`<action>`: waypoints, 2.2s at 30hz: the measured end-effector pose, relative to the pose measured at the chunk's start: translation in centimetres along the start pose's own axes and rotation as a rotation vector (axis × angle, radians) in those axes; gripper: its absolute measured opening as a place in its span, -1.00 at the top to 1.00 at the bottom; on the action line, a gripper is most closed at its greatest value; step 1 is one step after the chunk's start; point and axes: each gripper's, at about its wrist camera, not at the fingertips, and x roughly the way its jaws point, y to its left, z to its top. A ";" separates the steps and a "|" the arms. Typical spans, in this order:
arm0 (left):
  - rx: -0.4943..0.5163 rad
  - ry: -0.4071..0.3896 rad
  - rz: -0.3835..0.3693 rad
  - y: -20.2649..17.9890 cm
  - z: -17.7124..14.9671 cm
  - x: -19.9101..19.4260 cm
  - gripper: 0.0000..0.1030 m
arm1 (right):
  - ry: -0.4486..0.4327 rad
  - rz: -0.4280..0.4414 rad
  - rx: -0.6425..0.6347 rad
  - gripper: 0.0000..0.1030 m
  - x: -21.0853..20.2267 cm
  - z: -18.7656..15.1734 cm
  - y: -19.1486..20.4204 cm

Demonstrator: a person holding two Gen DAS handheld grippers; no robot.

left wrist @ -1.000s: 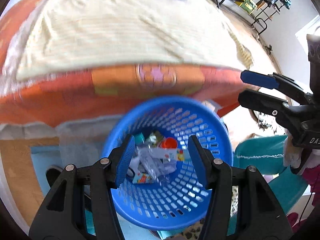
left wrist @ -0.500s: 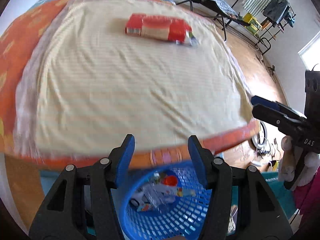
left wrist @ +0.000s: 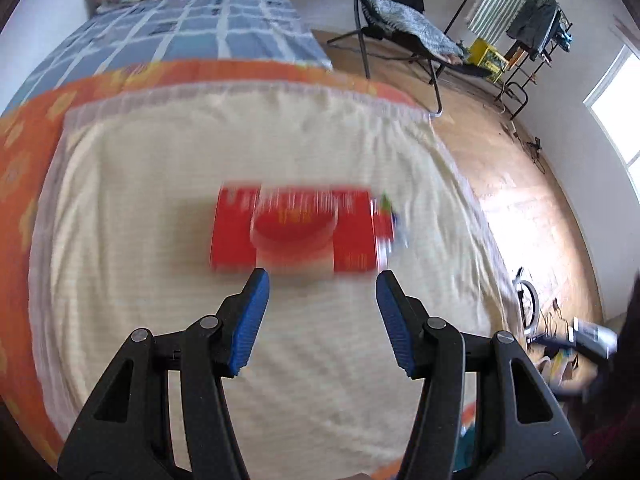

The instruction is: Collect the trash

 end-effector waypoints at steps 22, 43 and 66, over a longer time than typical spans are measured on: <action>-0.038 0.239 -0.086 4.5 4.3 9.3 -0.10 | 0.018 0.037 -0.010 -0.16 1.2 0.8 1.2; -0.016 0.226 -0.033 5.0 0.6 5.9 -0.34 | 0.030 0.036 0.145 -0.16 3.5 2.8 -1.7; 0.228 0.314 0.067 -2.9 -9.0 4.1 -0.55 | 0.027 0.078 0.449 -0.16 8.5 6.5 -7.1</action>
